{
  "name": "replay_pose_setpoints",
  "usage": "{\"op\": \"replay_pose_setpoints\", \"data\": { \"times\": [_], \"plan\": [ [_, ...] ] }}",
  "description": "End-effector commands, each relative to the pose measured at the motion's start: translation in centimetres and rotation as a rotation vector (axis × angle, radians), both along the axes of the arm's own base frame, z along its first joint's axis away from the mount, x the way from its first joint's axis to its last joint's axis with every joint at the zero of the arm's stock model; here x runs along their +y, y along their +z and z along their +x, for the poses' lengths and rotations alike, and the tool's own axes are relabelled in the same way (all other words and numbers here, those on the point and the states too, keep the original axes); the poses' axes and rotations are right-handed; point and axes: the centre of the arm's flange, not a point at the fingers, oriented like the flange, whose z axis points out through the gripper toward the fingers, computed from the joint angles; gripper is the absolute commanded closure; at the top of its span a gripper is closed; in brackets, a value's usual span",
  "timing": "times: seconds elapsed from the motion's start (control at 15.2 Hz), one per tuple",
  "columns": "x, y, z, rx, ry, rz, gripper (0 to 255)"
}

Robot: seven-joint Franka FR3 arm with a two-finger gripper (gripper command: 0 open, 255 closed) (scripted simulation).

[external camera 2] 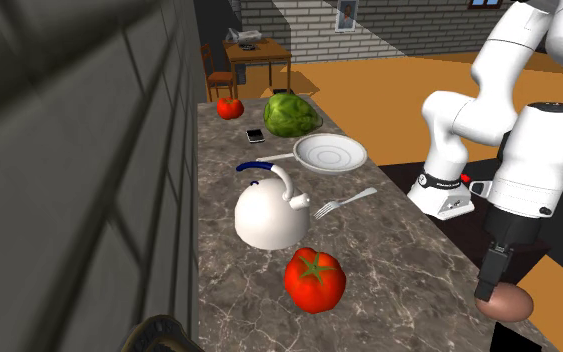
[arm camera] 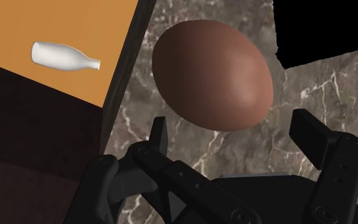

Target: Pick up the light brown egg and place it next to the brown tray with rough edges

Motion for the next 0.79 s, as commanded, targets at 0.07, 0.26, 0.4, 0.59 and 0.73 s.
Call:
{"op": "replay_pose_setpoints", "data": {
  "times": [0.07,0.26,0.4,0.59,0.73],
  "plan": [
    [-0.9,2.5,-0.5,0.000,0.000,0.000,0],
    [-1.7,4.6,-0.9,0.000,0.000,0.000,0],
    [-1.7,4.6,-0.9,0.000,0.000,0.000,0],
    [-1.7,4.6,-0.9,0.000,0.000,0.000,0],
    [-1.7,4.6,-0.9,0.000,0.000,0.000,0]
  ]
}}
